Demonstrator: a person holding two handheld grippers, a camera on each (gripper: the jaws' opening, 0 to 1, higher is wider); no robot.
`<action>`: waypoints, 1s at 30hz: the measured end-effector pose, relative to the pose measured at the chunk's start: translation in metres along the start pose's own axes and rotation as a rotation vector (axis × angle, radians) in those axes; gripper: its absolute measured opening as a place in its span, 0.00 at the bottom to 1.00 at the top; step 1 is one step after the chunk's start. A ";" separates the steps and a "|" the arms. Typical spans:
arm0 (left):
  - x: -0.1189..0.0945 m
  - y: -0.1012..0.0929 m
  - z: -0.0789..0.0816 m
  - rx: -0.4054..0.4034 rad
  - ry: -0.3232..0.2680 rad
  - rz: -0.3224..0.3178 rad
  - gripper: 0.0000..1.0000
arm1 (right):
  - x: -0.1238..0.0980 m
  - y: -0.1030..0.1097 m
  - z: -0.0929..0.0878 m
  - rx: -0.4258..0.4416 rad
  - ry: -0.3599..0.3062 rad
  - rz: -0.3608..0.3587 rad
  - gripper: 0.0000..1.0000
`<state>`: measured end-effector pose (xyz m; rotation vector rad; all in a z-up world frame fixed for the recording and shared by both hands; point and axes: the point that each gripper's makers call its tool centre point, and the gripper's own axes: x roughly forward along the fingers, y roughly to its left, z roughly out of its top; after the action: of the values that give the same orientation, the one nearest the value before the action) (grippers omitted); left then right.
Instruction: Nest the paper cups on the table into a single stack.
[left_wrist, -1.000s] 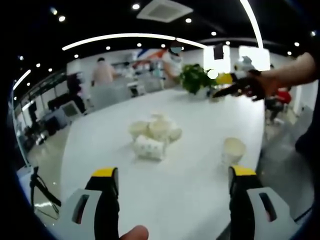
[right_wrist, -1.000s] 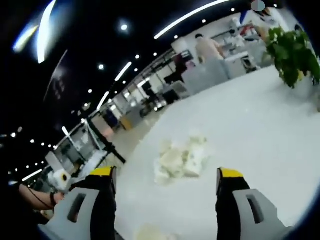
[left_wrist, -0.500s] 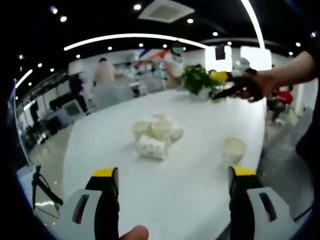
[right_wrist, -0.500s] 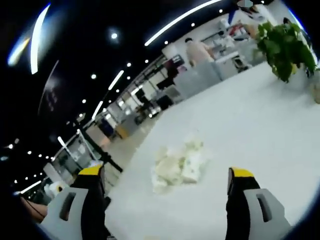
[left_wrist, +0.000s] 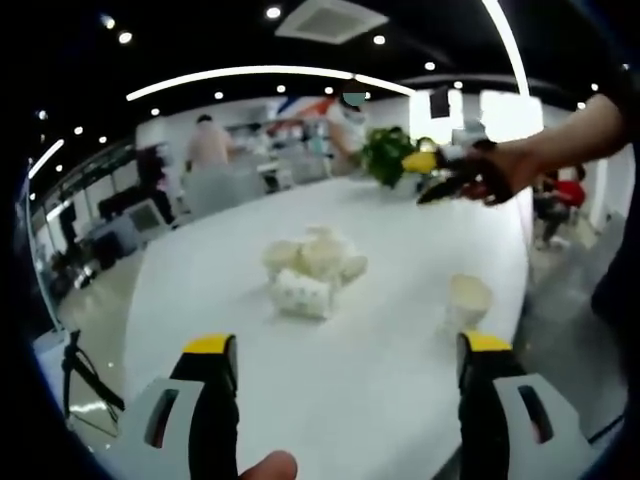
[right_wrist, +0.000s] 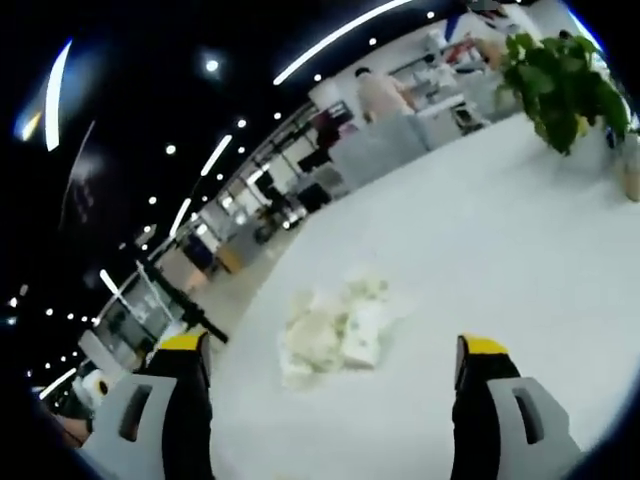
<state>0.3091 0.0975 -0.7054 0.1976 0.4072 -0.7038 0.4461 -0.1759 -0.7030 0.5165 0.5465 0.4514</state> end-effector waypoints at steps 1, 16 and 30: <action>0.000 0.000 0.000 -0.001 0.000 0.001 0.90 | 0.002 -0.002 -0.001 -0.001 0.007 -0.006 1.00; 0.002 0.002 -0.004 0.008 0.024 -0.007 0.90 | 0.046 -0.027 -0.007 -0.025 0.072 -0.090 0.98; 0.003 0.012 -0.009 -0.001 0.033 0.016 0.90 | 0.096 -0.034 -0.006 0.215 0.061 -0.053 0.93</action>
<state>0.3161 0.1074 -0.7145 0.2111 0.4376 -0.6854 0.5251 -0.1494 -0.7627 0.6942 0.6702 0.3607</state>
